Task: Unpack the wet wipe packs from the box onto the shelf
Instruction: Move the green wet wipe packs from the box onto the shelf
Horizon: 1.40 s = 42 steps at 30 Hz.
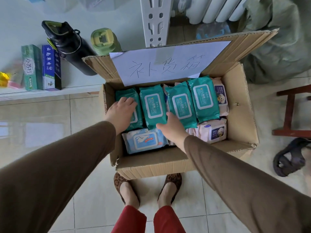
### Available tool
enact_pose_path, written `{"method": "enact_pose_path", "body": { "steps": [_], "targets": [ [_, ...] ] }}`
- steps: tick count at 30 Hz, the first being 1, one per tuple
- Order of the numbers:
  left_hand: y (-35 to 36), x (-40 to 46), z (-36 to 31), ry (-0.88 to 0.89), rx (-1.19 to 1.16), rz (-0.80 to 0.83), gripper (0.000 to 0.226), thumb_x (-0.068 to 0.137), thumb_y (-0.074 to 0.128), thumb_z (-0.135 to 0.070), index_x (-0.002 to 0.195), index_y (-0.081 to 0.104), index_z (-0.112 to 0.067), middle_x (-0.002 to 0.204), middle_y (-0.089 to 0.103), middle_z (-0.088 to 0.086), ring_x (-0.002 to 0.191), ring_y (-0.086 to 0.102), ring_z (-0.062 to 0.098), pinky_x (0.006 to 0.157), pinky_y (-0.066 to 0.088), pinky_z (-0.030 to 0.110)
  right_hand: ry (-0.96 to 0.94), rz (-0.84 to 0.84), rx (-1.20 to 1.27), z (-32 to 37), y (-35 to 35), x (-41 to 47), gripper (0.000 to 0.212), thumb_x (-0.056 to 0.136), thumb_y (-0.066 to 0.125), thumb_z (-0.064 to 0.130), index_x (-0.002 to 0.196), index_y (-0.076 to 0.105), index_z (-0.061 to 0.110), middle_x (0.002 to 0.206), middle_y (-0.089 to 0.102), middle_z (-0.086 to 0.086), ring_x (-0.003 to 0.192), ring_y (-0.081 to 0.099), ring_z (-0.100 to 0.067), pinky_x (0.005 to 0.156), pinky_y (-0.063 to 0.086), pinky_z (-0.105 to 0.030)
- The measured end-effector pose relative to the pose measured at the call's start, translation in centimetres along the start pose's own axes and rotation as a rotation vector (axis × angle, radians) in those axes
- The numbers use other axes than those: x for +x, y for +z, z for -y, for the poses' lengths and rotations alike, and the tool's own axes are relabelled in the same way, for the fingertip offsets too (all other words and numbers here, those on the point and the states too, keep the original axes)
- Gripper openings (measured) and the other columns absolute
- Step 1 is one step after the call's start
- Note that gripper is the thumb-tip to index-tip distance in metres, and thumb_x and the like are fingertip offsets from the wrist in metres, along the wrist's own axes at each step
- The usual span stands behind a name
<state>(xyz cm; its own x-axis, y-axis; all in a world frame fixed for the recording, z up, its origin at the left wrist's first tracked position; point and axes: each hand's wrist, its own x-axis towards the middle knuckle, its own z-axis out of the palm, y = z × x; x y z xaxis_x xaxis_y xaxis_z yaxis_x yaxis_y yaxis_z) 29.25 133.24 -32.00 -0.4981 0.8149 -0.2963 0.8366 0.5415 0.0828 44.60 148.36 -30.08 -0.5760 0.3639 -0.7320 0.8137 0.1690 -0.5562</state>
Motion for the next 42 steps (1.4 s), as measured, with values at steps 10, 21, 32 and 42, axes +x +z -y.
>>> {"method": "enact_pose_path", "body": {
  "steps": [10,21,32,42],
  "targets": [
    [0.7,5.5,3.2,0.597,0.653,0.127,0.036,0.091,0.048,-0.012,0.127,0.05,-0.017,0.126,0.055,0.0,0.121,0.046,0.026,0.098,0.035,0.037,0.212,-0.379,-0.089,2.0,4.8,4.0,0.08,0.077,0.078,0.049,0.132,0.038,0.007,0.133,0.053,-0.016,0.121,0.049,-0.035,0.101,0.042,-0.041],
    [-3.2,4.6,2.4,0.692,0.777,0.162,0.026,0.079,0.065,-0.015,0.103,0.064,-0.025,0.106,0.062,-0.007,0.115,0.043,0.027,0.105,0.029,0.041,0.187,-0.258,0.184,2.0,3.5,3.3,0.067,0.068,0.079,0.048,0.122,0.061,0.014,0.122,0.061,-0.009,0.115,0.056,-0.032,0.098,0.049,-0.041],
    [-19.1,-9.6,2.8,0.051,0.307,0.081,0.043,0.074,0.07,-0.058,0.103,0.055,-0.031,0.096,0.067,-0.007,0.091,0.061,0.02,0.082,0.038,0.039,-0.133,-0.305,0.335,8.1,-5.6,-14.0,0.029,0.077,0.079,0.025,0.096,0.058,0.03,0.092,0.07,0.009,0.076,0.071,-0.013,0.053,0.058,-0.03],
    [-34.5,-33.0,15.9,-0.365,-0.431,-0.011,0.031,0.075,0.071,-0.054,0.091,0.054,-0.034,0.081,0.06,-0.011,0.074,0.058,0.017,0.059,0.044,0.031,-0.434,-0.192,0.247,27.8,0.1,-31.4,0.038,0.074,0.084,0.033,0.103,0.059,0.034,0.099,0.069,0.017,0.085,0.066,0.004,0.068,0.056,-0.021]
  ]
}}
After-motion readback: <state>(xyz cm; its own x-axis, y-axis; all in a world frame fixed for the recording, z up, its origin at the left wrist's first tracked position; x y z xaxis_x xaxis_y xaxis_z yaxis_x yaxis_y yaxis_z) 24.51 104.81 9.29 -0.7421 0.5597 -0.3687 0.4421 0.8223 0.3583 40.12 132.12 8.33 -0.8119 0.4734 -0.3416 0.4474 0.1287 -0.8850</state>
